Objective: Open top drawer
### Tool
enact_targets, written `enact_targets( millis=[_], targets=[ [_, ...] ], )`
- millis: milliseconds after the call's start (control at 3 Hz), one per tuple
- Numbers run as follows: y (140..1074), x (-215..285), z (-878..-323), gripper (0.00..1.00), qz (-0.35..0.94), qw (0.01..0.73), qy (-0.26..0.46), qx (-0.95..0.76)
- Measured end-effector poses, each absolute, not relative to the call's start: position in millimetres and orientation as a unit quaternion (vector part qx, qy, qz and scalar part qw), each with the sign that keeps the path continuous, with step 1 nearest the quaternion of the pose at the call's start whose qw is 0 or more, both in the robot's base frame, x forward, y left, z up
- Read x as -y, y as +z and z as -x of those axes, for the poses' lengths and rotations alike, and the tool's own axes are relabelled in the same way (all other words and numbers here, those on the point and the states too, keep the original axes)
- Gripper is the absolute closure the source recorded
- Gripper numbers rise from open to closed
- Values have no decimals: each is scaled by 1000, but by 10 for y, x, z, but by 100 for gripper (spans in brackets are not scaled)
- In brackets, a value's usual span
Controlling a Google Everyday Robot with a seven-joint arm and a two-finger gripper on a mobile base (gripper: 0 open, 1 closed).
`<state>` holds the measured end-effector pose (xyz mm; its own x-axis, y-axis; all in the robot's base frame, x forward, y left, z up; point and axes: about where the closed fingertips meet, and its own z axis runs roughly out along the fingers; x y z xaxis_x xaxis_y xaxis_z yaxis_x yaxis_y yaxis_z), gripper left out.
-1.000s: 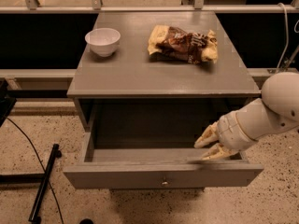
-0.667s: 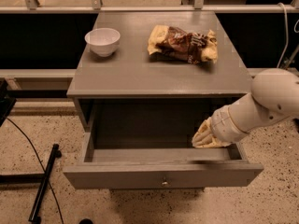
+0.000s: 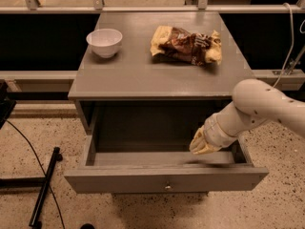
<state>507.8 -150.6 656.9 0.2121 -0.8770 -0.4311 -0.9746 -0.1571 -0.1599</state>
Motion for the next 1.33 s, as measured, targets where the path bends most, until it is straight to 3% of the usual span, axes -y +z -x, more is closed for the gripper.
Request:
enact_targets(
  millis=[1333],
  targets=[
    [6640,1443,-3914,100,782,116,195,-581]
  ],
)
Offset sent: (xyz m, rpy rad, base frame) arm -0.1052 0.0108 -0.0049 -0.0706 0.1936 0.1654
